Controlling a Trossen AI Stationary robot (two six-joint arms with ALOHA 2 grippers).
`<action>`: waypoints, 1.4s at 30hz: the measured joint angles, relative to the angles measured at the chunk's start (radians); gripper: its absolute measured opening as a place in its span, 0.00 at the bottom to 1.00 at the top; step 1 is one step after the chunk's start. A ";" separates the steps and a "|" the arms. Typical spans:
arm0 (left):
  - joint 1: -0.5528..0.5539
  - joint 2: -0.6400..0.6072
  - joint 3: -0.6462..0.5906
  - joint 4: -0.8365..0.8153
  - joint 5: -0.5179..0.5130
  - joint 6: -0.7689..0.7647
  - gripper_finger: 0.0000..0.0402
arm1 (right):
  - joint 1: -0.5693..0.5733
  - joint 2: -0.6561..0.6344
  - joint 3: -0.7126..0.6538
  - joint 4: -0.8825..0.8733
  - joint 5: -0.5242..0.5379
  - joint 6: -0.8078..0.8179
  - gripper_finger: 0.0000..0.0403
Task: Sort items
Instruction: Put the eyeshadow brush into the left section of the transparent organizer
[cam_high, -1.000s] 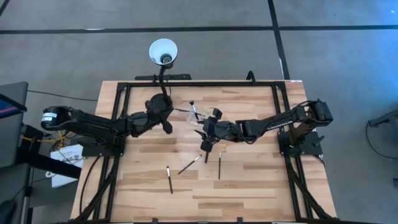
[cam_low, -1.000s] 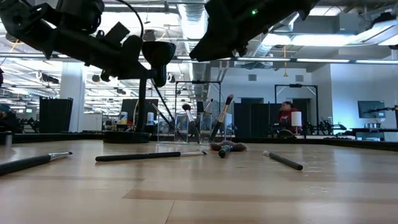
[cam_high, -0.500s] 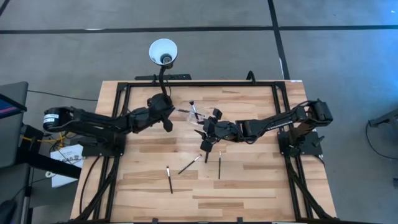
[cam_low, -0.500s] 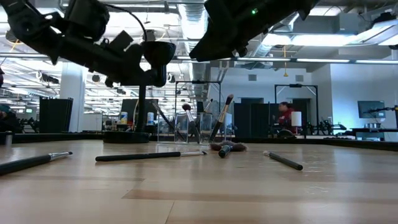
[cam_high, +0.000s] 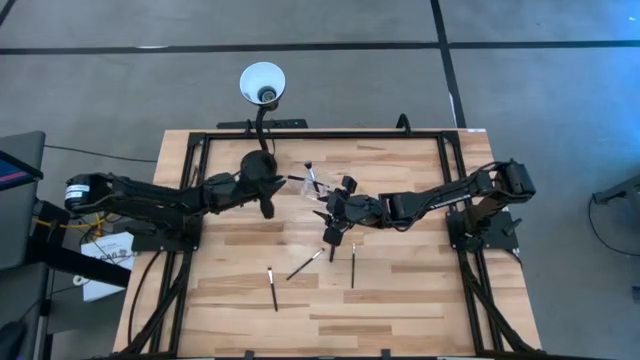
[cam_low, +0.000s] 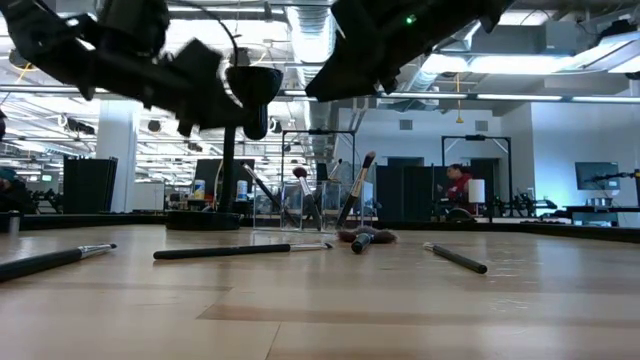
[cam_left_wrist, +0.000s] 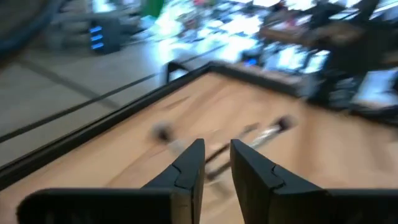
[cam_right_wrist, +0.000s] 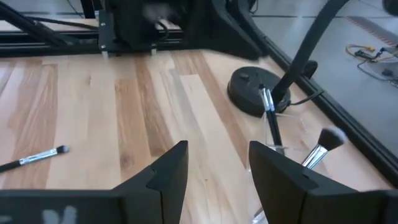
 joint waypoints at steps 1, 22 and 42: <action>-0.014 -0.025 0.000 -0.001 0.025 0.000 0.18 | 0.000 0.000 0.000 -0.004 -0.001 0.014 0.41; -0.207 -0.070 -0.001 -0.091 0.073 -0.002 0.16 | 0.154 0.091 -0.002 -0.380 0.006 0.596 0.40; -0.206 -0.069 -0.001 -0.120 0.071 -0.002 0.17 | 0.329 0.080 -0.060 -0.582 0.225 1.203 0.34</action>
